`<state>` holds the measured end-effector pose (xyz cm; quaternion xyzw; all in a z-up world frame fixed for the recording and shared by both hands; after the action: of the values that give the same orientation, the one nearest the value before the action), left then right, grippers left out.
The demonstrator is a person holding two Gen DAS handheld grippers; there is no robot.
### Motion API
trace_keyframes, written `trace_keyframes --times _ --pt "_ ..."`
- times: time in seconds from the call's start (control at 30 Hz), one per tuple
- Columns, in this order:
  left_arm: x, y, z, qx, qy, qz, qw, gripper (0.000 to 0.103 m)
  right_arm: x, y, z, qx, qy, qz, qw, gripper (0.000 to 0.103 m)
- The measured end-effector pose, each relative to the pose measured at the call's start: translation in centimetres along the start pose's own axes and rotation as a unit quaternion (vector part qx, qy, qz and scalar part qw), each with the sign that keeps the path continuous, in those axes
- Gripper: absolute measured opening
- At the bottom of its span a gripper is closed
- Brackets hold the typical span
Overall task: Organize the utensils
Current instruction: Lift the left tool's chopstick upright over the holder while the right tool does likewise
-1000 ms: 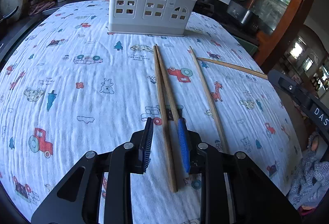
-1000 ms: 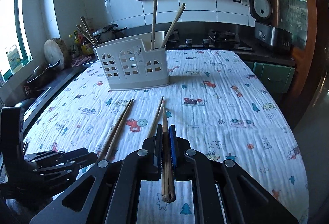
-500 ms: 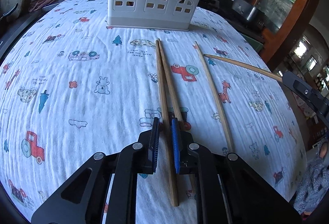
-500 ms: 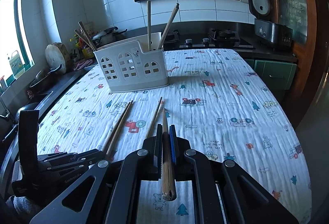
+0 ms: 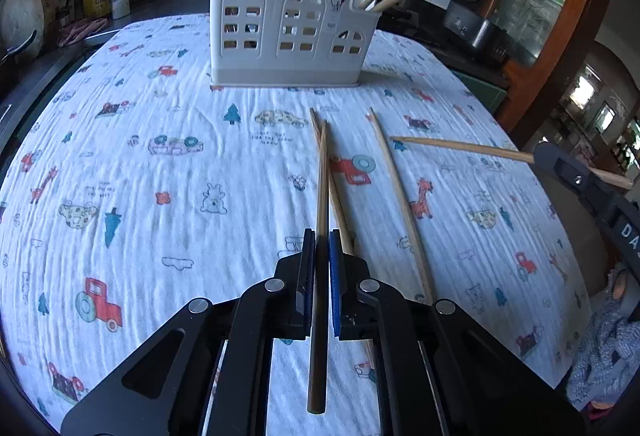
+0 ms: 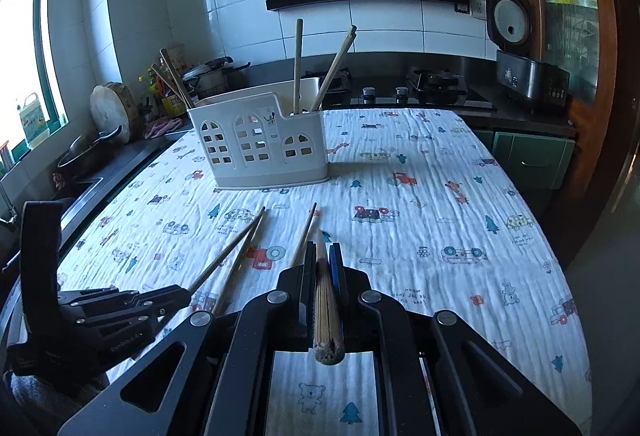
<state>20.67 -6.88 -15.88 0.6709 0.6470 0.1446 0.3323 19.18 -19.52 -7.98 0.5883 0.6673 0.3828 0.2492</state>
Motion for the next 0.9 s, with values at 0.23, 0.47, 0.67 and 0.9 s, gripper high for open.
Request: trace_keyframes --times 0.23,0.47,0.67,0.9 --pt "-0.2 2.8 -3.8 -0.054 -0.017 0.007 0.9984 0.006 0.8 1.0 -0.2 -0.005 0.006 -0.012 1.0 0.007" --pt "-0.4 5.0 -5.8 -0.085 -0.022 0.03 0.9957 0.006 2.0 2.5 -0.2 -0.004 0.024 -0.027 0.999 0.007" --pt "-0.4 6.7 -6.3 -0.087 -0.025 0.048 0.9947 0.006 2.5 4.7 0.3 0.008 0.048 -0.038 0.998 0.007" --pt "-0.4 9.1 -6.7 -0.089 -0.025 0.072 0.9931 0.006 3.1 8.9 0.5 0.017 0.067 -0.061 0.996 0.007"
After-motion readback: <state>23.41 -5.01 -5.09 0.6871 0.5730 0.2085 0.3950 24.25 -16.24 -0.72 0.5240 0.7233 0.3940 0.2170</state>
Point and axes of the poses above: each gripper's, at about its wrist camera, not at the fingertips, and z roughly the way its jaws point, x to its left, y to its top, the point moved 8 cm from there along z, roughly the way its jaws point, and after that the axes turned 1 degree about -y, right-handed, at the moved point
